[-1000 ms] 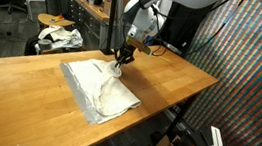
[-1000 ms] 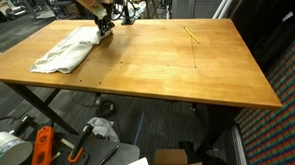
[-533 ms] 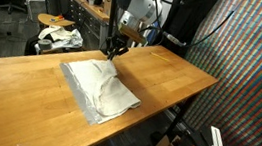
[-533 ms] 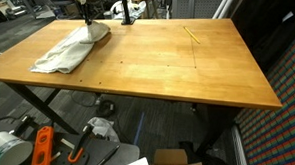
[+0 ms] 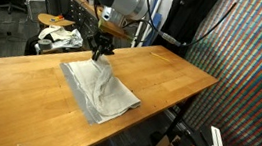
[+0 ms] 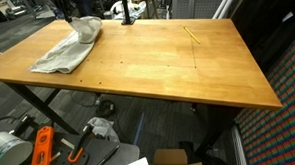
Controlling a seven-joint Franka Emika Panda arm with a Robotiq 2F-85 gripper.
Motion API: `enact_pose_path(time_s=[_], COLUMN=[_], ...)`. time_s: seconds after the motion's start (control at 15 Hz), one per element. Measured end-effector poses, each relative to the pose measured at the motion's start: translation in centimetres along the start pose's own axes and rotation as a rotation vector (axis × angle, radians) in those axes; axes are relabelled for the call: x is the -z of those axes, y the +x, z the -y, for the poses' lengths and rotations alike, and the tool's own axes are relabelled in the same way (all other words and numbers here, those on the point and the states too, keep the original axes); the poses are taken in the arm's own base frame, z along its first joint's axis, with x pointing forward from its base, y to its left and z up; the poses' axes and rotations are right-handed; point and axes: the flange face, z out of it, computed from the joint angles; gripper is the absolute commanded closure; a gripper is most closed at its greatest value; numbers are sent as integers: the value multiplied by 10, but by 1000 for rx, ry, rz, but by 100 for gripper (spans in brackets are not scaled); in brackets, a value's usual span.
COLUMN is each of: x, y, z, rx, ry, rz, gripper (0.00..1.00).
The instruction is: Fold the towel on the table
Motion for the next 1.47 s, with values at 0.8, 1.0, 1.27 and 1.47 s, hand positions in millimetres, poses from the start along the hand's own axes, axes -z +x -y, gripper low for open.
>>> enact_pose_path(time_s=[0.8, 1.0, 1.27, 1.47], x=[-5, -4, 0, -1], y=[-11, -13, -13, -6], z=[20, 34, 75, 103], rx=[-4, -15, -34, -67], ry=[-25, -69, -107, -112], rz=[0, -25, -80, -99], gripper=[90, 90, 90, 90])
